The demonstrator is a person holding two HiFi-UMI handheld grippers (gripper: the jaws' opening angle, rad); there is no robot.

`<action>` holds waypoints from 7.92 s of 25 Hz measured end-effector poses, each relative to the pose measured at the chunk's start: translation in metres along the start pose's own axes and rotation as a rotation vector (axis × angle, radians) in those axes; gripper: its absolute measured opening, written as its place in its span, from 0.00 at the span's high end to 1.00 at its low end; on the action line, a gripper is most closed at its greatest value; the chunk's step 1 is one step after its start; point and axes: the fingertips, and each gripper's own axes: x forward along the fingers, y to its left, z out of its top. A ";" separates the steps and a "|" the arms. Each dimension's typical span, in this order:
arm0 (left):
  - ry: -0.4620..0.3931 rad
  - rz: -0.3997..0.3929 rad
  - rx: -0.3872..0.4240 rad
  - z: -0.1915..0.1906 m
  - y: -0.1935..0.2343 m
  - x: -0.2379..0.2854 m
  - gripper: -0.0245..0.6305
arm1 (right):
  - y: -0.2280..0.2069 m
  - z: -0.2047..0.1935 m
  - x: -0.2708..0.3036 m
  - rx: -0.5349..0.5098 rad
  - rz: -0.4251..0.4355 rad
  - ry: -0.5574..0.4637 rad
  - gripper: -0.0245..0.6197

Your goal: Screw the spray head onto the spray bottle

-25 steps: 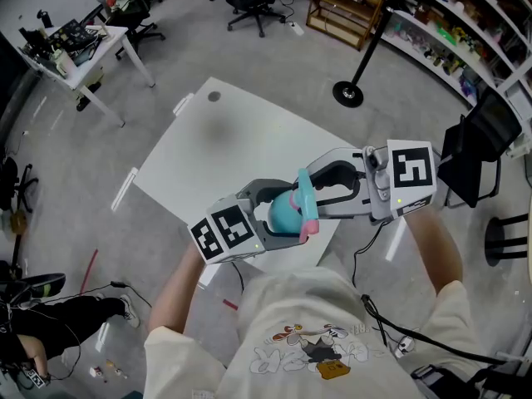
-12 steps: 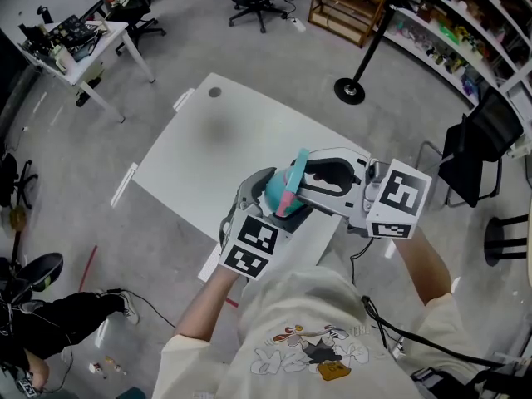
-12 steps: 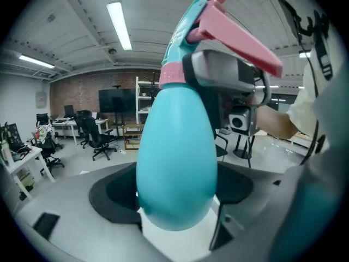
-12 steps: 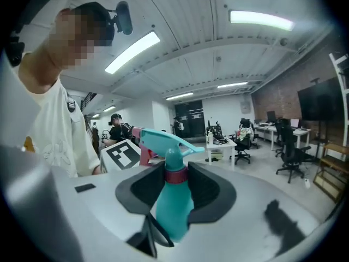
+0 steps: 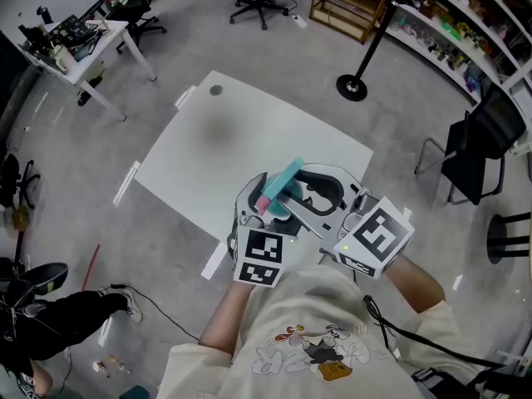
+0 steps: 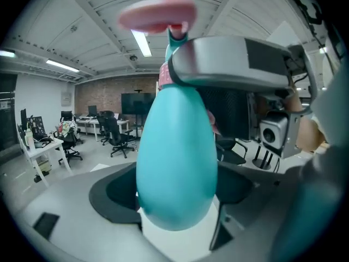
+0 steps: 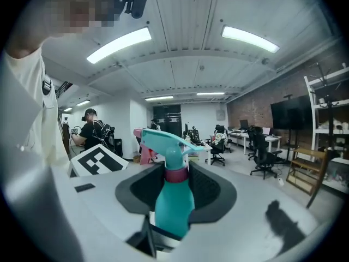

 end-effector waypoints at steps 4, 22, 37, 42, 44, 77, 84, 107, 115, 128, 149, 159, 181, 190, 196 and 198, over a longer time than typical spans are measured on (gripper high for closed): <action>-0.010 -0.067 -0.037 -0.002 -0.004 -0.001 0.34 | 0.001 -0.003 -0.004 0.050 0.057 -0.007 0.71; 0.062 -0.871 0.379 -0.010 -0.081 -0.062 0.34 | 0.055 0.018 -0.066 -0.080 0.796 0.051 0.64; 0.058 -0.938 0.344 -0.005 -0.095 -0.068 0.34 | 0.068 0.020 -0.066 -0.112 0.881 0.013 0.76; 0.076 -0.793 0.217 -0.008 -0.080 -0.049 0.34 | 0.046 0.009 -0.050 -0.093 0.718 0.046 0.76; 0.077 -0.711 0.189 -0.008 -0.070 -0.040 0.34 | 0.037 0.006 -0.042 -0.090 0.667 0.047 0.76; -0.079 -0.355 0.068 -0.003 -0.010 -0.022 0.34 | 0.017 -0.008 -0.025 -0.069 0.373 0.063 0.64; -0.044 -0.765 0.244 -0.006 -0.055 -0.068 0.34 | 0.021 0.001 -0.040 -0.021 0.612 0.042 0.64; 0.100 -1.090 0.414 -0.033 -0.103 -0.099 0.34 | 0.099 -0.004 -0.071 -0.182 1.071 0.160 0.75; 0.130 -0.784 0.278 -0.026 -0.070 -0.059 0.34 | 0.062 -0.005 -0.042 -0.163 0.765 0.157 0.75; 0.060 -0.330 0.135 -0.008 -0.017 -0.015 0.34 | 0.015 -0.001 -0.006 -0.066 0.408 0.100 0.75; 0.084 0.128 0.248 -0.026 0.057 0.015 0.34 | -0.016 -0.013 0.005 -0.169 0.180 0.300 0.64; 0.144 -0.070 0.394 -0.057 0.049 0.037 0.34 | -0.006 -0.014 -0.013 -0.672 0.446 0.595 0.64; 0.274 -0.823 0.514 -0.117 -0.029 0.024 0.34 | 0.005 -0.101 -0.016 -1.168 0.837 0.787 0.64; 0.262 -0.866 0.489 -0.108 -0.055 0.025 0.34 | 0.016 -0.123 -0.035 -1.134 0.935 0.834 0.70; 0.240 -0.821 0.435 -0.104 -0.052 0.028 0.34 | 0.011 -0.121 -0.029 -1.018 0.892 0.866 0.76; 0.229 -0.756 0.422 -0.102 -0.049 0.035 0.34 | 0.005 -0.121 -0.027 -0.968 0.848 0.883 0.76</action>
